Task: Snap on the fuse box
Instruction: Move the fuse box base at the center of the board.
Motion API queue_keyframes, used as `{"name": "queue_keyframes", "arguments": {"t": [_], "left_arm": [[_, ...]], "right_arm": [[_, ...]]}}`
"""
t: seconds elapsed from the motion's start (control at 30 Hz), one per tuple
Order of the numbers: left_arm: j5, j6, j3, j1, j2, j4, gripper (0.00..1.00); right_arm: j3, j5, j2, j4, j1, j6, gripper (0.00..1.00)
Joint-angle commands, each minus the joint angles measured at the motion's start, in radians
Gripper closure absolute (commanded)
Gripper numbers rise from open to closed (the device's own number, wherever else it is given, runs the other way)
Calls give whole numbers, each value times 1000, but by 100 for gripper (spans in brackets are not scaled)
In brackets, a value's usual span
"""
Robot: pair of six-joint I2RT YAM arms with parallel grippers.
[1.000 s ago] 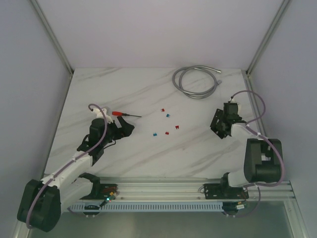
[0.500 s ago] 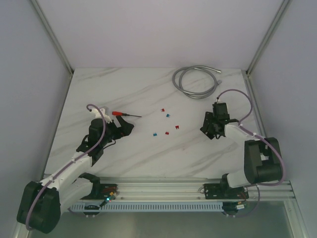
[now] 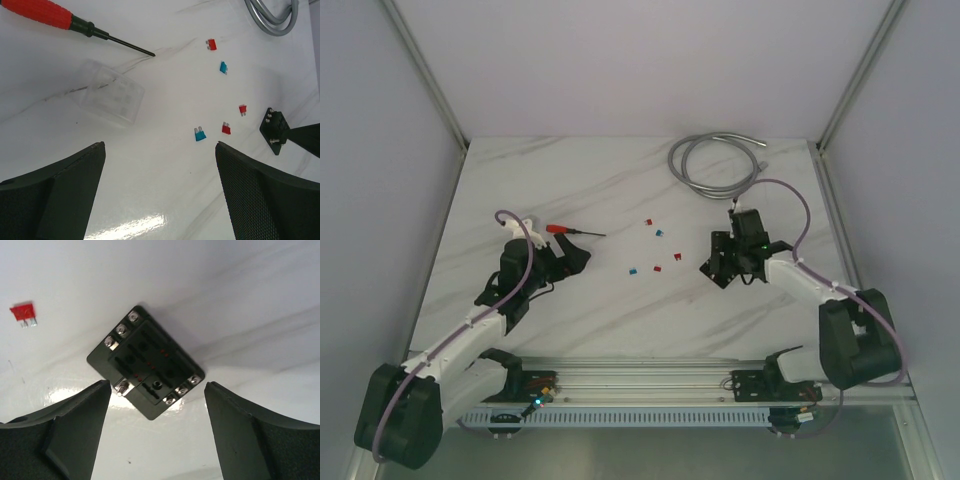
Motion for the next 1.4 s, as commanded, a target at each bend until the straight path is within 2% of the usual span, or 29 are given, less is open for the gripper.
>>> {"name": "queue_keyframes", "arguments": {"t": [0.0,0.17,0.3,0.43,0.5,0.6,0.77,0.9,1.03,1.37], "left_arm": [[16,-5,6,-3,1,-8,0],[18,-4,7,-4,0,-10,0],[19,-3,6,-3,-2,-11,0],[23,-1,6,-3,1,-11,0],[28,-1,6,-3,3,-11,0],[29,-3,8,-3,8,-12,0],[39,-11,17,-3,38,-11,0],[59,-15,28,-4,69,-11,0],[85,-19,37,-4,89,-12,0],[89,-23,28,-6,85,-17,0]], "right_arm": [[28,55,-37,49,-22,-58,17],[44,-42,37,107,-23,-141,15],[34,-93,77,126,-23,-168,8],[36,-111,88,103,-13,-165,9],[36,-104,87,83,5,-150,11],[33,-52,87,43,43,-110,19],[24,64,73,-5,103,-27,38],[15,150,66,-4,159,21,49],[27,146,83,-3,240,81,52],[98,185,203,-19,531,342,53]]}}
